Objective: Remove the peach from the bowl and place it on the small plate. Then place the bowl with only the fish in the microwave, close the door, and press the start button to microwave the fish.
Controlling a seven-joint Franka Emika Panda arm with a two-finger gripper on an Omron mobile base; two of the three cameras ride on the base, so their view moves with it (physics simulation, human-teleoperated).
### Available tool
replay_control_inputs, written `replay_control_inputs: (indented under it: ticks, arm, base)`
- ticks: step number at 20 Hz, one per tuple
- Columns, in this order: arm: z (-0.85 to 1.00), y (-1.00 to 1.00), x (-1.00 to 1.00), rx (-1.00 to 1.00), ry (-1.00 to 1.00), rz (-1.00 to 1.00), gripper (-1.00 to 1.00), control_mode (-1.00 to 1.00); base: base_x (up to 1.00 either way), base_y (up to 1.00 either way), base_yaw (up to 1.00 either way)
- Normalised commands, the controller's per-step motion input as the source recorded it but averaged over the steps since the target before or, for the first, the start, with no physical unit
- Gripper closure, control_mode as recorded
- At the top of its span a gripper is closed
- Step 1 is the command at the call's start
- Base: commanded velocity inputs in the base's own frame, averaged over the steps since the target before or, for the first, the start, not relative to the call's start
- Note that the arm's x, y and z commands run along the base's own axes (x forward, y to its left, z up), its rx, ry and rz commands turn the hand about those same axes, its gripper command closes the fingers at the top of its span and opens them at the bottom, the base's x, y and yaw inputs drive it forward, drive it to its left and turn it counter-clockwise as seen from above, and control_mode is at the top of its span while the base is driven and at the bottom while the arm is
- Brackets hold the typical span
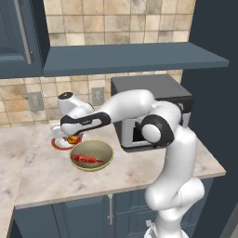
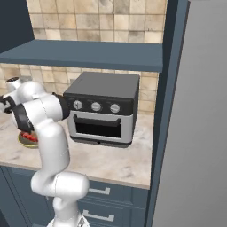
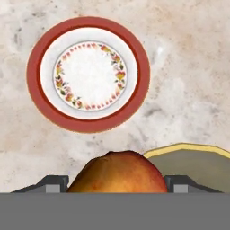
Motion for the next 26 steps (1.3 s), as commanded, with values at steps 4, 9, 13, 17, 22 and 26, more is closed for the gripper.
replay_control_inputs:
  ticks: [4, 9, 13, 17, 22, 26]
  arm:
    - [-0.21, 0.00, 0.31, 0.00, 0.07, 0.00, 1.00, -1.00]
    - [-0.24, 0.00, 0.25, 0.00, 0.05, 0.00, 1.00, -1.00]
    - [-0.19, 0.05, 0.23, 0.00, 0.05, 0.00, 1.00, -1.00]
    - [-0.17, 0.13, 0.26, 0.00, 0.04, 0.00, 1.00, -1.00]
    - [-0.23, 0.12, 0.15, -0.01, 0.02, 0.00, -1.00, -1.00]
    - [-0.18, 0.06, 0.00, -0.01, 0.00, 0.00, -1.00, -1.00]
  base:
    - [0.00, 0.00, 0.00]
    - [0.00, 0.00, 0.00]
    - [0.00, 0.00, 0.00]
    - [0.00, 0.00, 0.00]
    - [0.00, 0.00, 0.00]
    - [0.00, 0.00, 0.00]
